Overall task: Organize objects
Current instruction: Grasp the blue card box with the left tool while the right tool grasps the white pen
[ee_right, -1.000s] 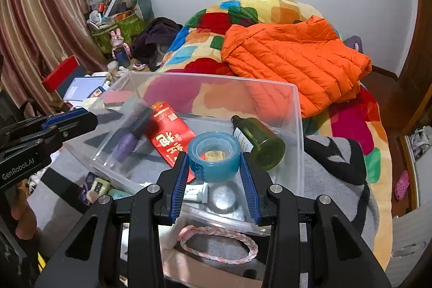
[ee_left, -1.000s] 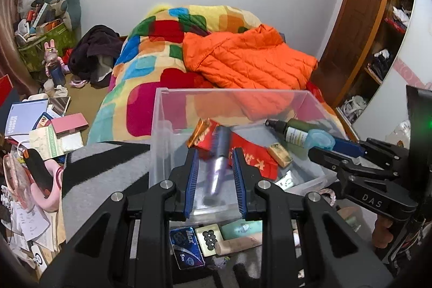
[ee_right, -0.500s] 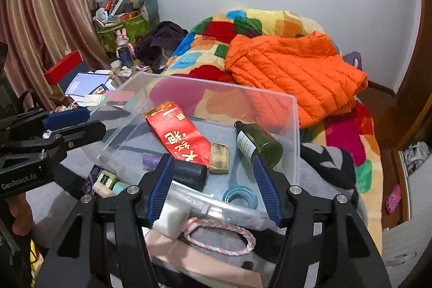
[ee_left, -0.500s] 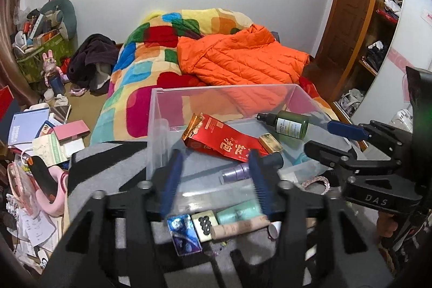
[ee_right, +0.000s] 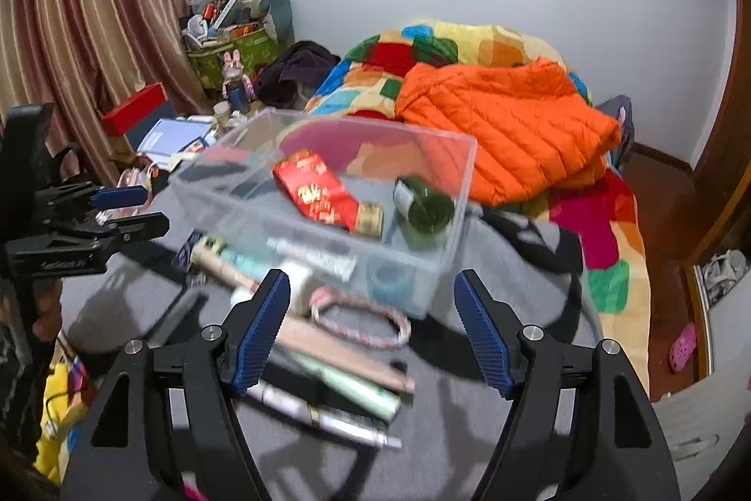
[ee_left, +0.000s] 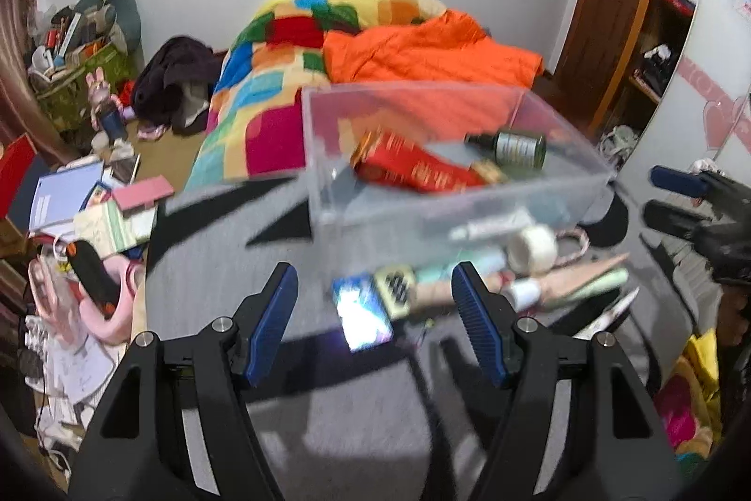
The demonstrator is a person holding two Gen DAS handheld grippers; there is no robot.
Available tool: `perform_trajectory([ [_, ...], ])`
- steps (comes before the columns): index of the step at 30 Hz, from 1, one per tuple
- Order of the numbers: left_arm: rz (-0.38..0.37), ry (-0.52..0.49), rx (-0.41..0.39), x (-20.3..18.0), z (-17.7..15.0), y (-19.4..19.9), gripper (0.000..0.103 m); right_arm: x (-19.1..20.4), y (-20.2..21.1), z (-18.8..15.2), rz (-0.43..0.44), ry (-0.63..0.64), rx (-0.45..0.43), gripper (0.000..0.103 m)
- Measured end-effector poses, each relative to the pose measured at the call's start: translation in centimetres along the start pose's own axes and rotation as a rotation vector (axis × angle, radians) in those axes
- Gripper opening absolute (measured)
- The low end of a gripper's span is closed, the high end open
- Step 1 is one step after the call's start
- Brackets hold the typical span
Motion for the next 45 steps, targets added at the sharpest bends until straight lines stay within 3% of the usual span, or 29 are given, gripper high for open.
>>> perform_trajectory([
  [11, 0.027, 0.05, 0.142, 1.4, -4.1, -2.8, 0.068, 1.5, -1.5, -6.7, 0.113, -0.015, 0.148, 0.069],
  [13, 0.03, 0.06, 0.152, 1.7, -4.2, -3.0, 0.067, 2.3, -1.9, -7.0, 0.139, -0.006, 0.149, 0.064],
  [18, 0.054, 0.072, 0.157, 2.0, -3.8, -3.5, 0.062, 4.1, -2.5, -7.1, 0.144, 0.081, 0.151, 0.047],
  [25, 0.058, 0.043, 0.16, 1.0, -3.0, -4.4, 0.059, 5.0, -3.2, -6.9, 0.107, 0.175, 0.165, 0.041],
  [28, 0.077, 0.033, 0.173, 0.8, -2.8, -4.9, 0.053, 5.1, -3.6, -7.1, 0.109, 0.182, 0.186, 0.036],
  [33, 0.077, 0.043, 0.16, 1.2, -2.9, -4.6, 0.029, 5.9, -3.4, -7.6, 0.136, 0.21, 0.21, 0.021],
  [38, 0.059, 0.05, 0.147, 1.5, -4.0, -3.4, 0.028, 6.4, -3.2, -7.9, 0.191, 0.187, 0.234, 0.012],
  [45, 0.038, 0.054, 0.129, 1.5, -6.2, -1.0, 0.028, 6.6, -3.5, -7.9, 0.215, 0.148, 0.232, 0.012],
])
Point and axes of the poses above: each gripper's, at about its wrist camera, not at the fingertips, and y roughly against the way its jaws point, x to its left, z to its top, the point moved 4 cm from there along -y, roughly the way its jaws point, and after that the axes turned 1 degree about -z, right-handed, at the moved point
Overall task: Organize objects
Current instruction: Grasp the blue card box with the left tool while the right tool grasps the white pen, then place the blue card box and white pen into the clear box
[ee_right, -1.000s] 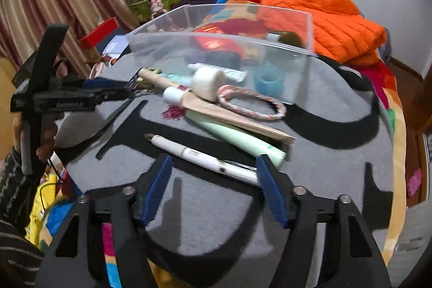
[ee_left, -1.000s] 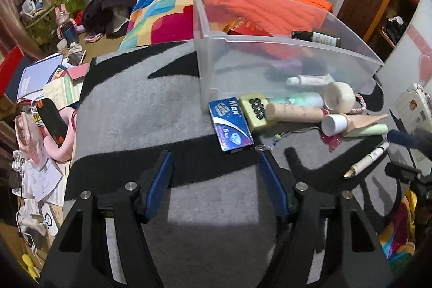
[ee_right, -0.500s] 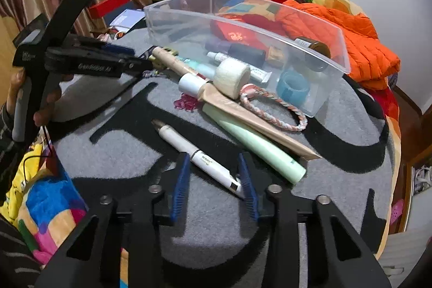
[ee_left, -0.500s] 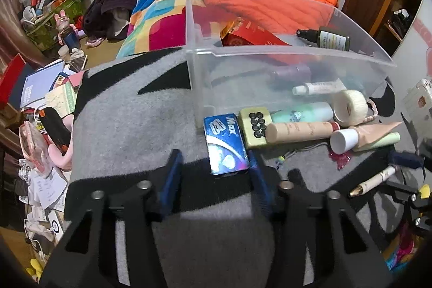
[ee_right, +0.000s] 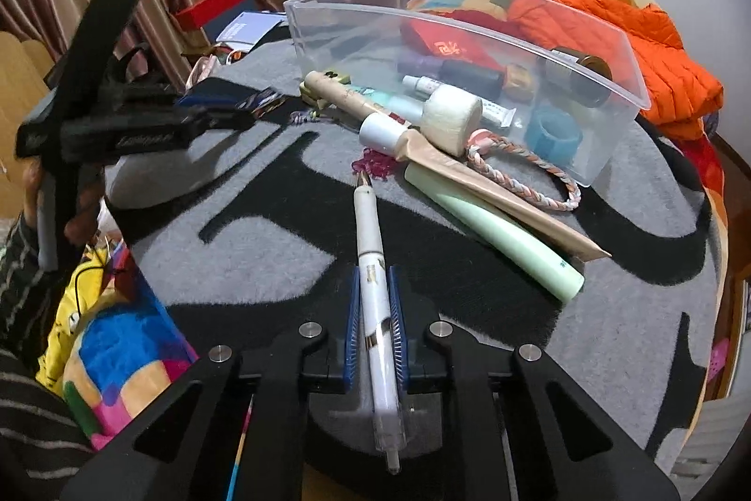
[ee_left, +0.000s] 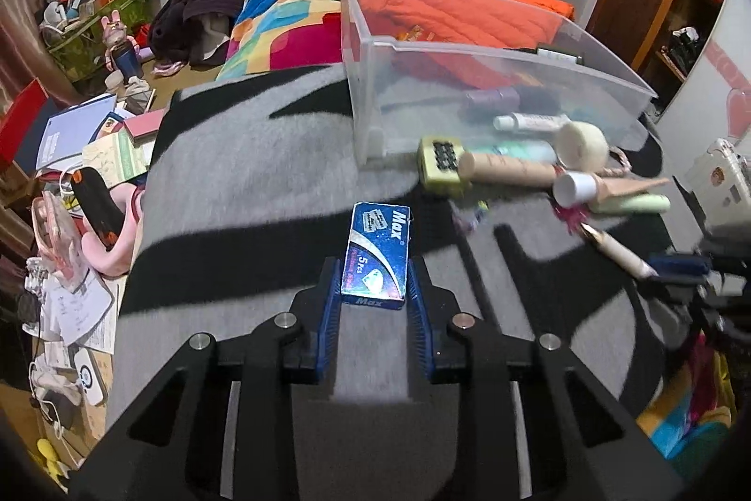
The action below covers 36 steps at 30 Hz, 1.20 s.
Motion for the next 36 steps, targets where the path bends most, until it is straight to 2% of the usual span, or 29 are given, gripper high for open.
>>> perform_trajectory([
  [9, 0.031, -0.02, -0.017, -0.4, 0.6, -0.6, 0.03, 0.6, -0.3, 0.4, -0.044, -0.009, -0.031, 0.011],
  [11, 0.04, -0.021, -0.025, -0.4, 0.7, -0.7, 0.027, 0.8, 0.0, 0.3, -0.035, -0.014, -0.04, 0.01],
  [17, 0.034, -0.028, -0.07, -1.1, 0.8, 0.5, 0.027, 1.3, 2.2, 0.8, -0.008, -0.012, -0.101, 0.01],
  [23, 0.006, -0.036, -0.148, -2.2, 2.4, 3.2, 0.027, 0.5, 4.3, 2.8, -0.027, -0.044, -0.184, 0.01],
  [28, -0.019, -0.047, -0.22, -3.4, 4.7, 5.1, 0.027, -1.5, 5.8, 5.2, -0.082, -0.088, -0.262, 0.01],
  [36, -0.024, -0.051, -0.283, -4.4, 7.9, 5.6, 0.027, -4.9, 7.2, 9.2, -0.143, -0.16, -0.351, 0.01],
])
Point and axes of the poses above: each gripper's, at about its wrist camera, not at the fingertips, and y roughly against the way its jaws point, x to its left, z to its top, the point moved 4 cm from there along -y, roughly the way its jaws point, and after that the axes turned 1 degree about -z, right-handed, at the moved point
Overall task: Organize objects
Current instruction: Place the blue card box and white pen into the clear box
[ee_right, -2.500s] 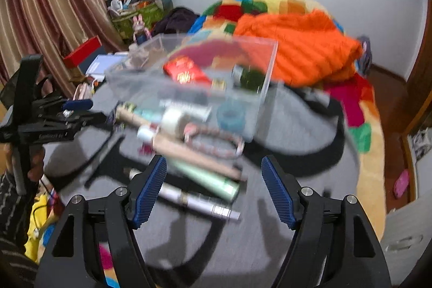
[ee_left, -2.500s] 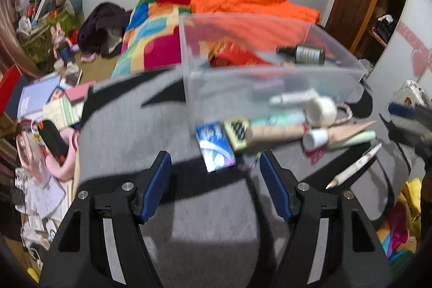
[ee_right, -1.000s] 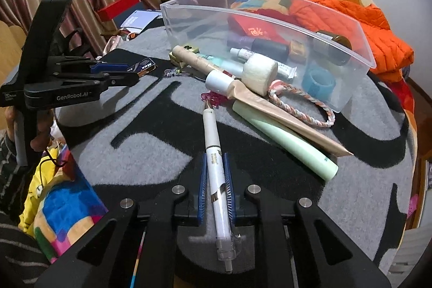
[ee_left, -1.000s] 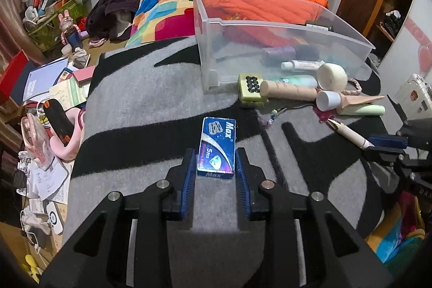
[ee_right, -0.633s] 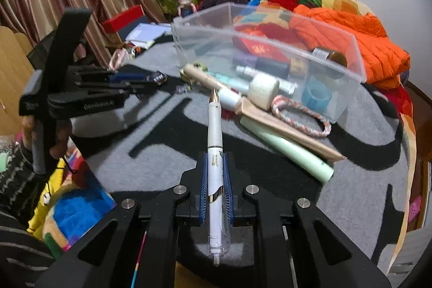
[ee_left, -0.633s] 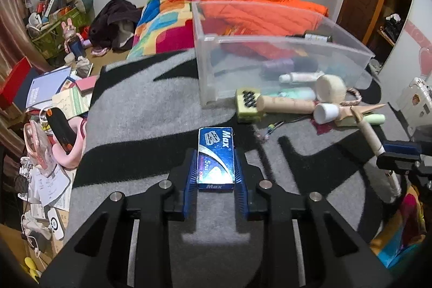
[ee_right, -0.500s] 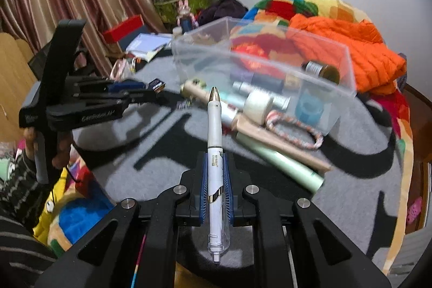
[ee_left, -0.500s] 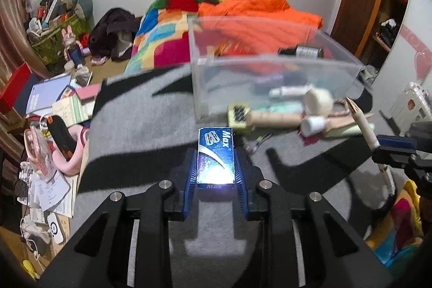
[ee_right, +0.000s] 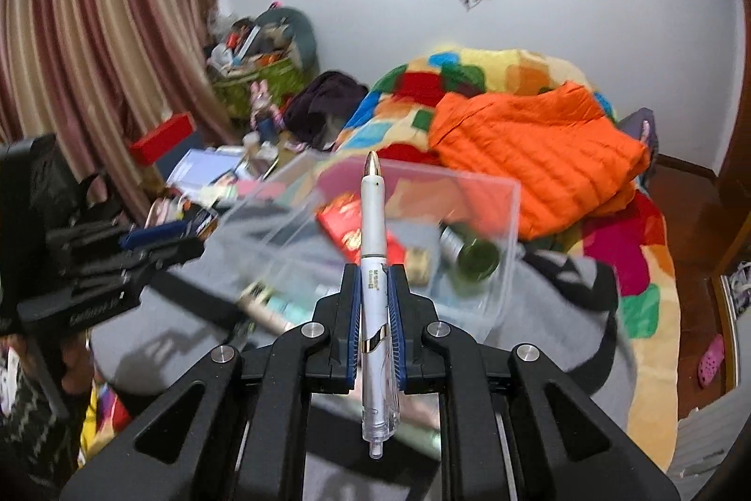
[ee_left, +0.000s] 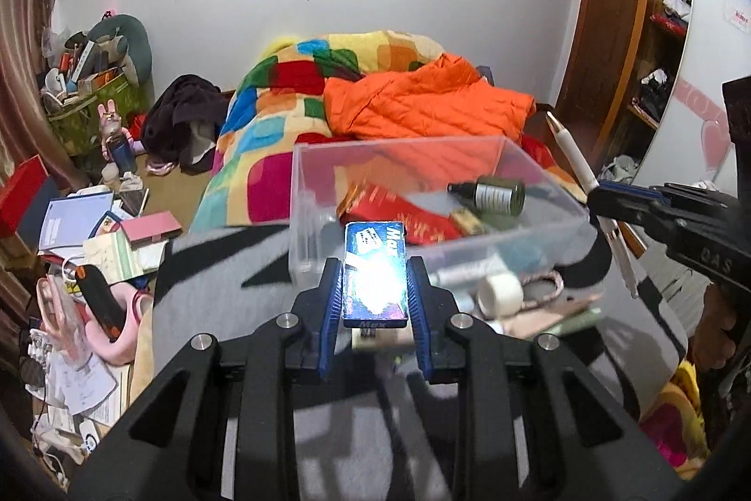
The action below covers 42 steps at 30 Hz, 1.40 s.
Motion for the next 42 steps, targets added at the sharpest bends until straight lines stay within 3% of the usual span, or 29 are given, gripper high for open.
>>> perform_trajectory([
  [11, 0.001, 0.04, 0.002, 0.8, 3.0, -2.9, 0.027, -1.2, -4.3, 3.5, -0.07, 0.027, 0.02, 0.01],
  [18, -0.016, 0.078, 0.059, 1.4, 2.8, -6.0, 0.027, -0.9, -8.4, 2.9, -0.104, 0.094, 0.106, 0.01],
  [27, -0.042, 0.05, 0.115, 0.7, 2.1, -8.1, 0.027, 0.7, -11.4, 1.6, -0.064, 0.147, 0.182, 0.01],
  [35, -0.045, 0.015, 0.103, -0.3, 2.2, -7.4, 0.027, 1.0, -10.8, 1.3, -0.049, 0.158, 0.183, 0.01],
  [42, -0.056, 0.005, 0.073, -0.7, 2.2, -5.3, 0.029, 0.2, -7.0, 1.8, -0.005, 0.086, 0.148, 0.016],
])
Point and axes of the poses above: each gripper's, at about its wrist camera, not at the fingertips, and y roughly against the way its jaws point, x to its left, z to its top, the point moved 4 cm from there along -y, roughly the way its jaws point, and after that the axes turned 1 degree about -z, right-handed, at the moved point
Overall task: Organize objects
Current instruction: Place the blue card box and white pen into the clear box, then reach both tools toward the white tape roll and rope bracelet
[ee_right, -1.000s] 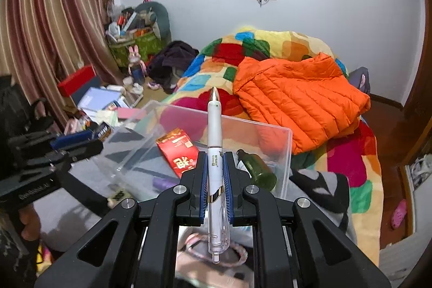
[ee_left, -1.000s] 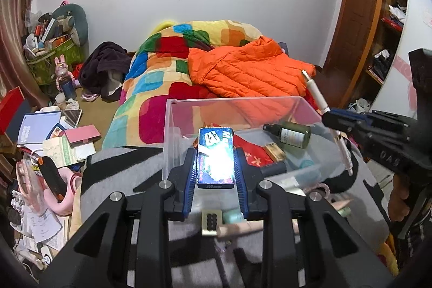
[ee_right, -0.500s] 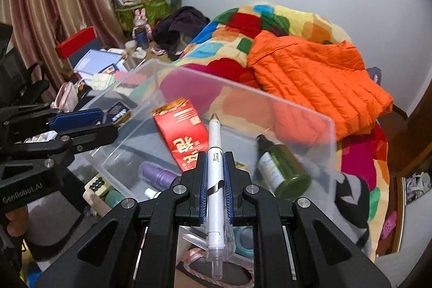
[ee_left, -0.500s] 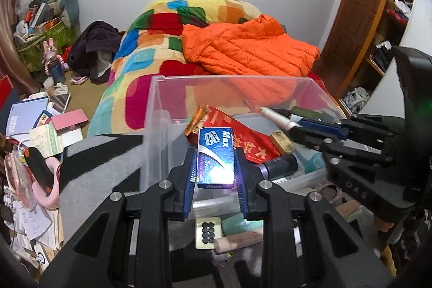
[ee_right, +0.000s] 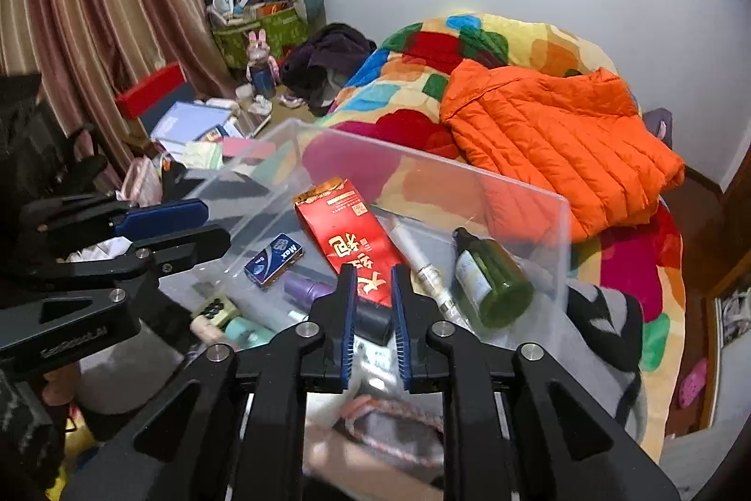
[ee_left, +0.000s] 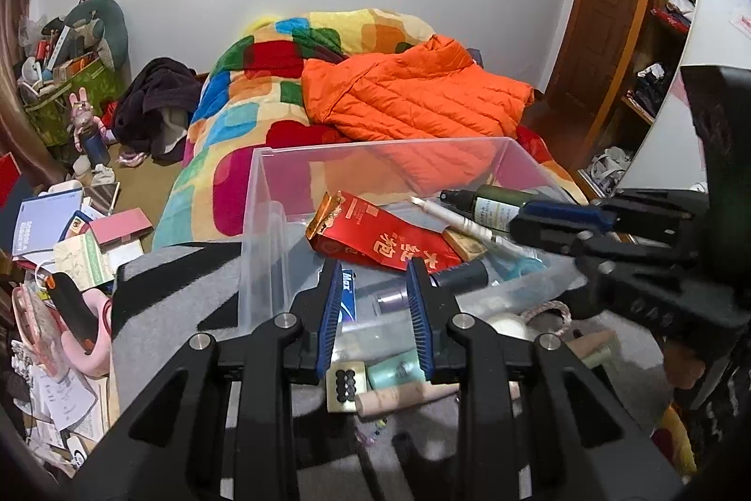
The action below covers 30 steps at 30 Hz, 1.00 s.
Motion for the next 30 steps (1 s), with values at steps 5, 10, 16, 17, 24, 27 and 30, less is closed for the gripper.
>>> perform_trajectory([
  [5, -0.003, -0.023, 0.003, -0.8, -1.1, 1.0, 0.039, -0.5, 2.9, -1.4, -0.008, -0.007, -0.033, 0.023],
  [10, -0.019, -0.049, 0.034, -1.9, -3.0, 1.0, 0.039, -0.9, 4.7, -3.4, -0.032, 0.003, -0.035, 0.025],
  [16, -0.051, -0.074, 0.09, -3.9, -4.1, -0.4, 0.041, -1.8, 4.8, -6.3, -0.065, -0.01, -0.001, 0.035],
  [17, -0.059, -0.076, 0.102, -4.3, -4.2, -0.8, 0.041, -2.0, 4.5, -6.7, -0.072, -0.014, 0.008, 0.036],
  [24, -0.084, -0.095, 0.158, -6.9, -4.3, -3.2, 0.043, -4.1, 1.1, -8.3, -0.062, -0.106, 0.098, 0.036],
  [27, -0.067, -0.112, 0.164, -7.5, -4.3, -4.0, 0.043, -4.5, -0.5, -9.0, -0.042, -0.14, 0.143, 0.036],
  [30, -0.068, -0.119, 0.169, -7.9, -4.4, -4.6, 0.045, -4.7, -1.6, -9.4, -0.021, -0.167, 0.164, 0.033],
])
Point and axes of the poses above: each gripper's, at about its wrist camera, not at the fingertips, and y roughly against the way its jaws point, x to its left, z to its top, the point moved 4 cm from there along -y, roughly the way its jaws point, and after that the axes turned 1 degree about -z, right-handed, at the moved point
